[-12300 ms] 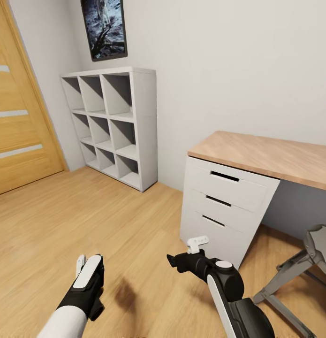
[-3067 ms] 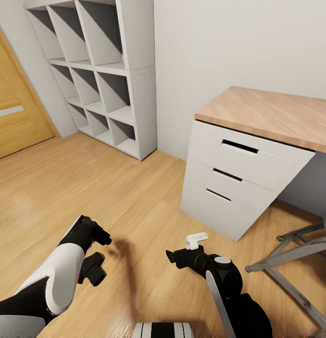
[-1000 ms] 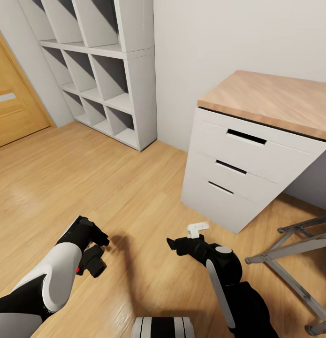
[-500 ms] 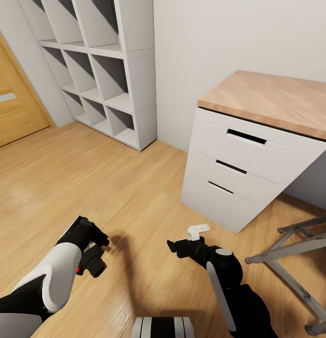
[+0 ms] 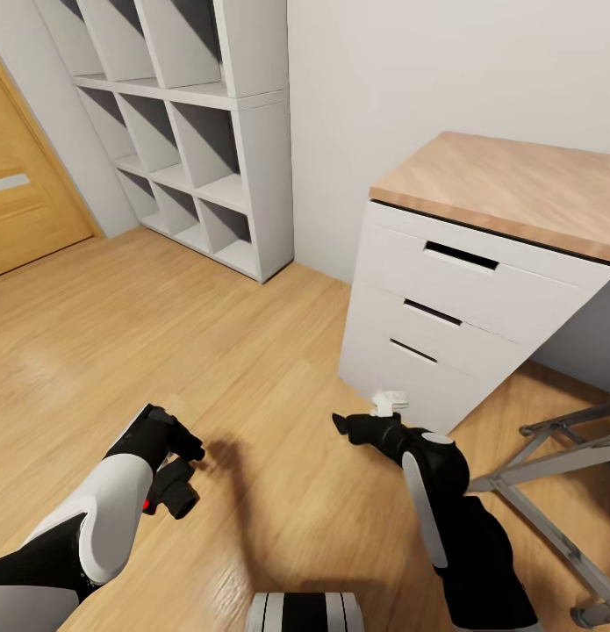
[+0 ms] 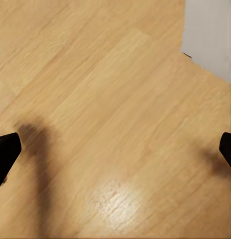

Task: Attach the digital camera to the camera tripod in the bedroom.

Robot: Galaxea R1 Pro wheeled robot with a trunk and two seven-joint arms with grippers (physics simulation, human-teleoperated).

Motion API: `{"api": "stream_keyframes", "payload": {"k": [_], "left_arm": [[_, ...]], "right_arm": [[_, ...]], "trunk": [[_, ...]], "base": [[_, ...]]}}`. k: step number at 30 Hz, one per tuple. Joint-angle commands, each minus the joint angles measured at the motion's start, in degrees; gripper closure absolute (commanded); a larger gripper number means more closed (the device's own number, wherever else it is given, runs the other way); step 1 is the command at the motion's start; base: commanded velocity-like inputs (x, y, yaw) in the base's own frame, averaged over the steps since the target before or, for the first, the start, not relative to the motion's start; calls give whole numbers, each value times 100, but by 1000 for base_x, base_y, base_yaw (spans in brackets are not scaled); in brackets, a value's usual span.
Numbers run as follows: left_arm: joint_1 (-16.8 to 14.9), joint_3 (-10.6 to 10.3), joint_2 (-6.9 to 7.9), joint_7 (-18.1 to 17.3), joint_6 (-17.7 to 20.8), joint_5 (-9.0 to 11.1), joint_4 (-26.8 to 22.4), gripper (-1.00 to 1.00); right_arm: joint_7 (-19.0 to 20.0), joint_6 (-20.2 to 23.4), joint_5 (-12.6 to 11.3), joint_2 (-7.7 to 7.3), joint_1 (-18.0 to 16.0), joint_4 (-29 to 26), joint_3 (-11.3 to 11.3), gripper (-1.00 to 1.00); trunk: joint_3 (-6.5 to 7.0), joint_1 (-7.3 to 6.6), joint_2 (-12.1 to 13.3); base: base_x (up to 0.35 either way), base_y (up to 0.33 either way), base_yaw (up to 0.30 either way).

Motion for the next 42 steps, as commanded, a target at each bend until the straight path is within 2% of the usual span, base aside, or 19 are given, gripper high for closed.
{"api": "stream_keyframes", "payload": {"k": [1,5,8,18,30,42], "left_arm": [[-2,21,-4,-2,-29,23,-11,-100],[-13,4,-6,13,-31,20,-8,-100],[-23,-8,-3,27,-33,17,-7,-100],[-26,-15,5,21,-29,4,102,-100],[-37,-20,8,-2,-25,-43,289,-100],[-41,-29,17,-10,-10,-51,316,-100]], "right_arm": [[5,28,-13,2,-6,-5,-5,-100],[-58,64,-21,4,-274,-5,-142,-100],[-87,288,-83,6,-568,-6,-398,-100],[-83,779,-184,-45,-1013,-10,-748,-100],[-58,892,-205,-67,-1125,-13,-819,-100],[-49,915,-208,-62,-1118,-14,-793,-100]], "trunk": [[-4,-1,-2],[-4,-1,-2],[-4,-1,-2],[-4,-1,-2],[-13,-1,-2],[-95,-1,-2]], "base": [[0,0,0],[0,0,0],[0,0,0],[0,0,0],[0,0,0],[0,0,0]]}}
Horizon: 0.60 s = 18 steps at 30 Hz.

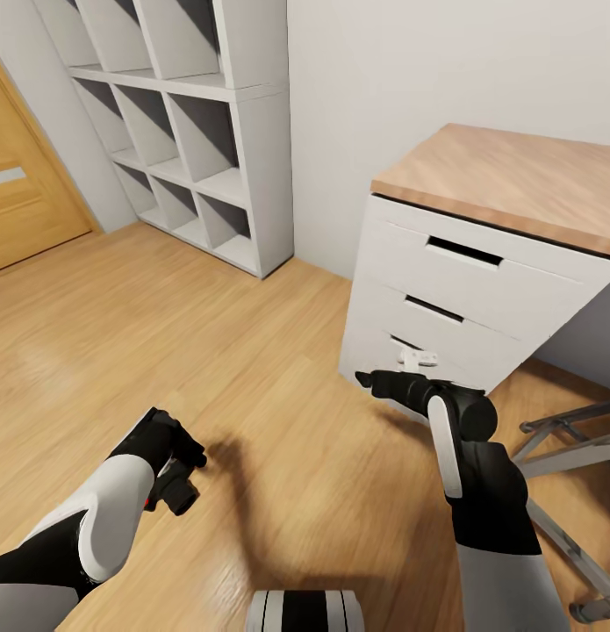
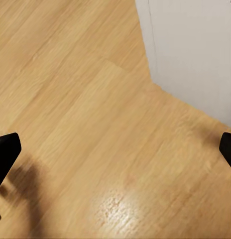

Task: Attach the digital camera to the camera tripod in the bedroom.

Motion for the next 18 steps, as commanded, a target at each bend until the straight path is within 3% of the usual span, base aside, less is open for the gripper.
{"api": "stream_keyframes", "payload": {"k": [1,18], "left_arm": [[-3,16,-3,0,-24,21,-10,-100],[-190,-53,-19,-6,-5,15,-61,-100]], "right_arm": [[8,27,-25,7,4,-4,-9,-100],[10,30,-25,15,53,-4,32,-100]], "trunk": [[-13,-1,-2],[-159,-1,-2]], "base": [[0,0,0],[0,0,0]]}}
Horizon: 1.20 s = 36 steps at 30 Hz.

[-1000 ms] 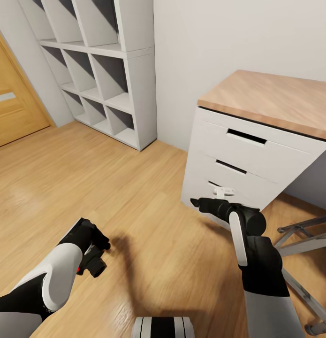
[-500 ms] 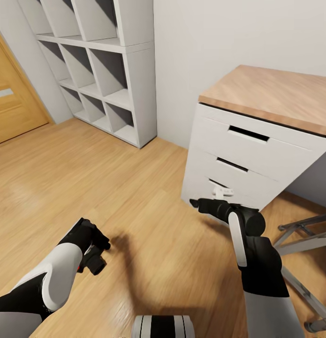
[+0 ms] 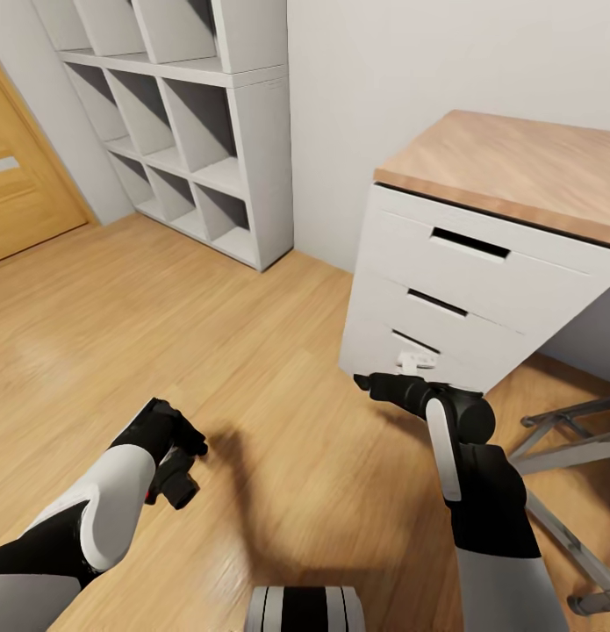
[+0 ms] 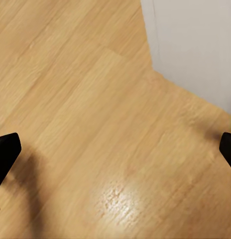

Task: Attach the digital camera to the camera tripod in the bedroom.

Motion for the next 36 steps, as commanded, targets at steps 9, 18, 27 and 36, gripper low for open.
{"api": "stream_keyframes", "payload": {"k": [9,18,27,36], "left_arm": [[-99,-10,-30,24,-30,23,-43,-100],[-133,-45,-35,29,-15,24,-52,-100],[-136,-49,-9,76,-10,23,-53,-100],[-137,-48,-6,87,-9,28,-54,-100]], "right_arm": [[3,26,-25,12,2,-4,2,-100],[1,26,-25,7,3,-4,14,-100],[0,20,-25,5,18,-4,118,-100],[-1,18,-25,5,27,-4,171,-100]], "trunk": [[-84,-1,-2],[-163,-1,-2],[-242,-1,-2],[-321,-1,-2]], "base": [[0,0,0],[0,0,0],[0,0,0],[0,0,0]]}}
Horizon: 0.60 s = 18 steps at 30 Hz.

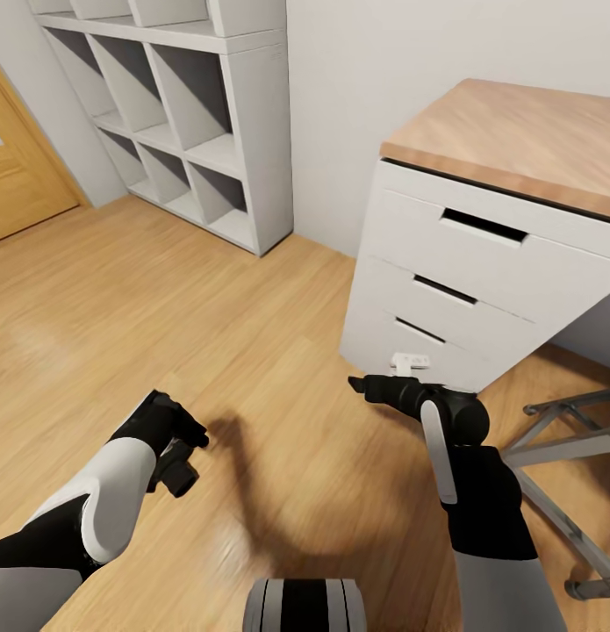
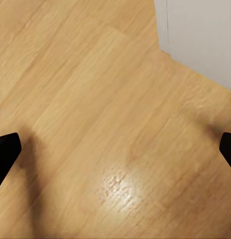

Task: Attach the digital camera to the camera tripod in the bedroom.

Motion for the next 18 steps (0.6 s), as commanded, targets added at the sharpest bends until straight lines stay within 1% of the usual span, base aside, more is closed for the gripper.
{"api": "stream_keyframes", "payload": {"k": [1,18], "left_arm": [[-2,18,-3,0,-28,23,-11,-100],[11,16,4,-50,-26,26,-9,-100]], "right_arm": [[-8,25,-28,2,-2,-5,1,-100],[-8,25,-28,-6,0,-5,15,-100]], "trunk": [[-13,-1,-2],[-163,-1,-2]], "base": [[0,0,0],[0,0,0]]}}
